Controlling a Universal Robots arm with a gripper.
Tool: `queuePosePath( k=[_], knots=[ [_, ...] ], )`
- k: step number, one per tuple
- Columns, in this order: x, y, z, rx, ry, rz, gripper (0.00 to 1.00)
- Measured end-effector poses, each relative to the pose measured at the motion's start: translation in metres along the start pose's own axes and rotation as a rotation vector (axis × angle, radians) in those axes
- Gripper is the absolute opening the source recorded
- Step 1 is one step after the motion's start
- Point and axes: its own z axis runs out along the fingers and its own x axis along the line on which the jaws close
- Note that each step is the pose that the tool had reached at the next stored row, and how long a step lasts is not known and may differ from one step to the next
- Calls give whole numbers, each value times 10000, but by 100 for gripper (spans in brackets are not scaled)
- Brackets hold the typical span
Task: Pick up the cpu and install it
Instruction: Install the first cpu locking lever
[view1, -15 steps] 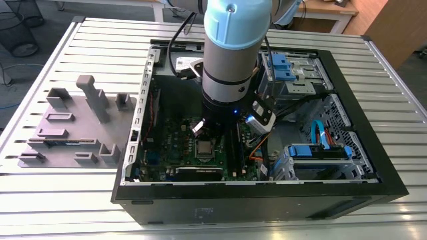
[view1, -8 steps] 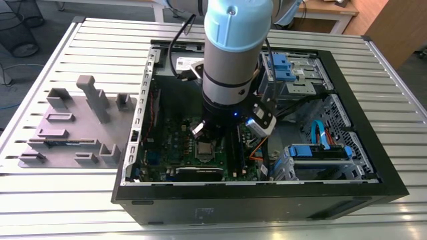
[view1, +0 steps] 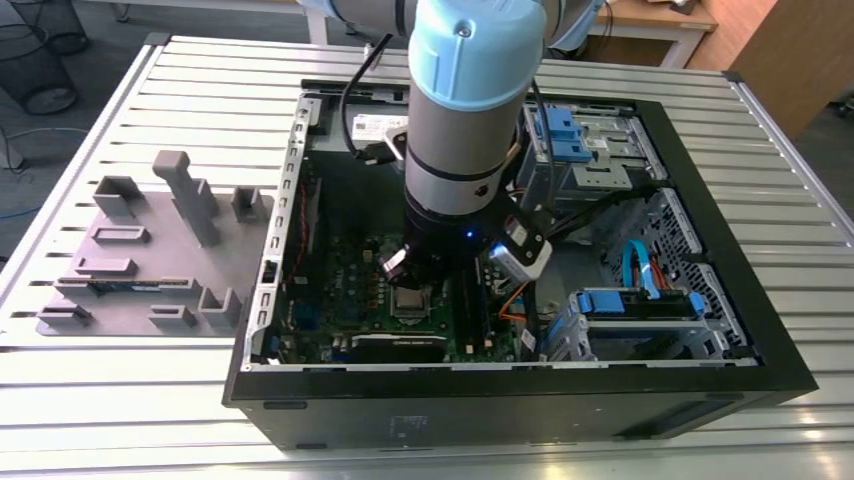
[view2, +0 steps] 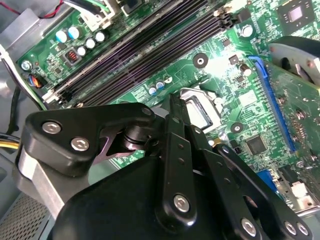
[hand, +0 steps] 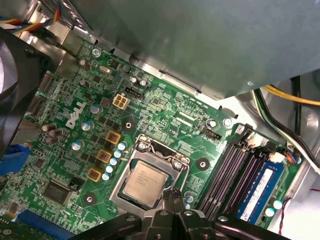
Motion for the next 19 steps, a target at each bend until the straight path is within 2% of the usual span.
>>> queuePosePath(
  k=[19],
  knots=[
    [-3, -10, 30, 0, -3, 91, 11]
  ],
)
